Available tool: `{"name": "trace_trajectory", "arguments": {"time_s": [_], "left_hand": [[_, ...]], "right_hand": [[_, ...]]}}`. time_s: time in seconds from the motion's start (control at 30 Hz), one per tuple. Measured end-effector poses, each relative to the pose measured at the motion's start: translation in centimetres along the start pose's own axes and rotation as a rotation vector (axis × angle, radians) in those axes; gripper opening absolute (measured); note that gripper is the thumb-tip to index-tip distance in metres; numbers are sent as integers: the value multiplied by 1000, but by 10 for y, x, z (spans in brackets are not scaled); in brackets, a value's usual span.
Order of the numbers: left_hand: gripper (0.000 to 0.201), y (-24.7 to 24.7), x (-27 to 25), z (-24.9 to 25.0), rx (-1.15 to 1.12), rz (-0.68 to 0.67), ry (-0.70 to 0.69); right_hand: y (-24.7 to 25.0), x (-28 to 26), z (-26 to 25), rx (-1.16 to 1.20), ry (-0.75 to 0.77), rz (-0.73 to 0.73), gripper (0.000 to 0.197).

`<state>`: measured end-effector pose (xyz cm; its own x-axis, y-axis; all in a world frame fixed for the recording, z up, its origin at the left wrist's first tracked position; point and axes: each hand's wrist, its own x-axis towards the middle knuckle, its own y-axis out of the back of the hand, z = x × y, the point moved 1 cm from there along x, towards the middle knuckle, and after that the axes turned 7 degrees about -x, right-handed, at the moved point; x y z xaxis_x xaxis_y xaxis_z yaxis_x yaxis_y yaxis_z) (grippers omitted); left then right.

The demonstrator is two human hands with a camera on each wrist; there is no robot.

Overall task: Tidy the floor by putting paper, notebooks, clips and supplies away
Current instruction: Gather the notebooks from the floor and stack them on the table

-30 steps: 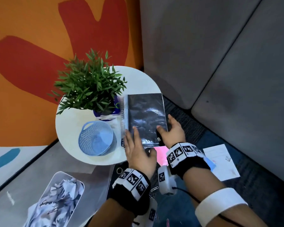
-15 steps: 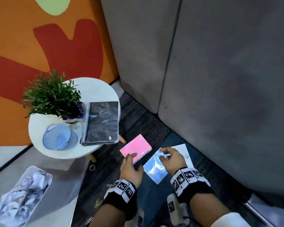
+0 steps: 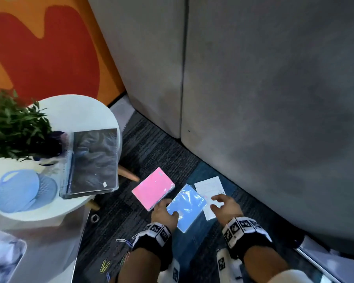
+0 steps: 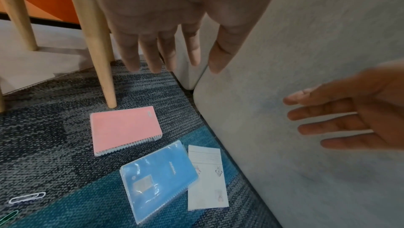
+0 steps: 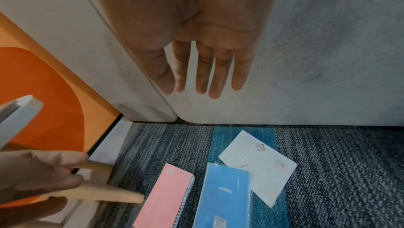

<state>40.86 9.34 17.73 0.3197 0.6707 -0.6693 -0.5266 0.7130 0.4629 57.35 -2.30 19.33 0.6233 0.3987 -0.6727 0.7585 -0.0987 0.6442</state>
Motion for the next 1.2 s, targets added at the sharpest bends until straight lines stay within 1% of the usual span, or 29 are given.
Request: {"name": "trace_trajectory", "arguments": {"time_s": [0.1,0.2,0.37,0.5,0.63,0.77,0.83,0.9,0.97,1.03,1.07,1.1,1.17,1.2], "left_hand": [[45,-18,25,-6,36,-37,-5],[45,-50,57,-19,73,-36,12],[46,-111,117,-50,118,-20,-19],[47,-149,161,-80,150,-23,11],[47,-177,201,-112,152,2,20],[47,-190,225,-139,124,4,37],[47,-192,236,-148,109,14,43],[46,-195,242,-152,82,28,55],[45,-198,247,-151,38,66,38],[44,-200,248,-146,9,82,25],[45,-201,247,-141,12,82,20],[45,-201,246,-137,14,83,10],[45,-200,241,-123,30,85,-51],[45,-199,238,-114,40,85,-92]], "right_hand": [[-2,27,11,-19,-8,-6,26],[-15,65,36,-68,-14,-33,29],[-52,139,86,-116,-17,-48,30],[-84,195,125,-118,-43,-49,35],[-123,243,164,-125,-99,-15,51],[-158,275,201,-93,-231,-37,78],[-171,283,209,-93,-302,-31,84],[-180,287,214,-207,-356,5,84],[-175,288,211,-258,-364,27,82],[-165,291,208,-255,-362,-36,80],[-159,292,204,-263,-349,-93,76],[-153,294,202,-255,-310,-116,67],[-137,292,191,-275,-232,-94,47],[-130,291,184,-258,-204,-74,43]]}}
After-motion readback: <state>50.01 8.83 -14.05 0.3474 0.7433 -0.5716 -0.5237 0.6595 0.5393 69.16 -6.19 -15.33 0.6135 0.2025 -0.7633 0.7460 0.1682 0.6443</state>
